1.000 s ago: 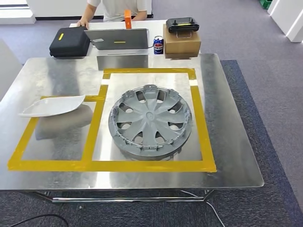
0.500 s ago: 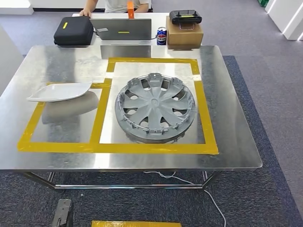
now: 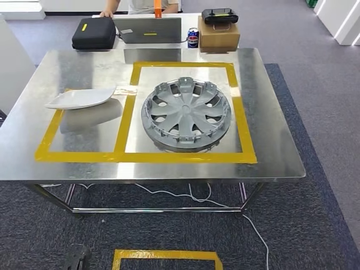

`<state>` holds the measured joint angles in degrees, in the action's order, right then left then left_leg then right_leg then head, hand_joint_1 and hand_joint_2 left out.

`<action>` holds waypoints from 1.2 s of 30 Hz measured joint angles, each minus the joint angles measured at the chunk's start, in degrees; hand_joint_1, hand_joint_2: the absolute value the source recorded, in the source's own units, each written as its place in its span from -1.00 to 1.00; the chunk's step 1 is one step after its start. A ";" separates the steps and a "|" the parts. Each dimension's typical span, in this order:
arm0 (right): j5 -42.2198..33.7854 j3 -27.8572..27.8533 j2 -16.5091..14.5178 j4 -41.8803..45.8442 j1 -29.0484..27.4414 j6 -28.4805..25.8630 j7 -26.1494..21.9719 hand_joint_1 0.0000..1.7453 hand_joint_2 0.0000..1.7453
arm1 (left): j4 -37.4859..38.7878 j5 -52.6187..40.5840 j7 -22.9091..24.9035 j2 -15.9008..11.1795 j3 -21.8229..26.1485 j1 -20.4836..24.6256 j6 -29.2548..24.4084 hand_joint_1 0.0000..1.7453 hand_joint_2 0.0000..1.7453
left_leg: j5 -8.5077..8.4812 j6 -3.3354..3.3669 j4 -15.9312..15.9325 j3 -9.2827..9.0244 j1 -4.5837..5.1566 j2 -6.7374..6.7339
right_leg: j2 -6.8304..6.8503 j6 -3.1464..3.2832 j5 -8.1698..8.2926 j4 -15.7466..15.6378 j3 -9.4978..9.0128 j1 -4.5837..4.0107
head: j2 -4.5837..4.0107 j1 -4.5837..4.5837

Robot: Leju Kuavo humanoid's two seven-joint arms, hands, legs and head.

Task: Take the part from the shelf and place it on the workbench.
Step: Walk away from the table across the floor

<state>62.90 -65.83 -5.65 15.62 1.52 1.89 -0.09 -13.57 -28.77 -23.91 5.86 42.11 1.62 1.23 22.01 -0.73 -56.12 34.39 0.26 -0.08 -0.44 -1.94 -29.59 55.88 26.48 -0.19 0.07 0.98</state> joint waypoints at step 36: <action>-5.07 -3.74 -2.76 -1.07 2.51 -0.37 0.68 -1.00 -1.00 | 0.76 -9.20 3.84 -2.59 -0.18 1.46 -1.82 -1.00 -1.00 | 9.88 -1.42 -11.27 4.53 -0.20 -0.01 | 0.81 2.25 3.49 -0.68 2.87 -0.41 | 0.00 0.44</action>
<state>57.84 -69.58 -8.41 14.55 4.03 1.52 0.59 -12.81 -37.97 -20.07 3.27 41.93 3.09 -0.59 31.90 -2.15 -67.39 38.93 0.06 -0.09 0.37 0.31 -26.10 55.20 29.35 -0.60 0.07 1.43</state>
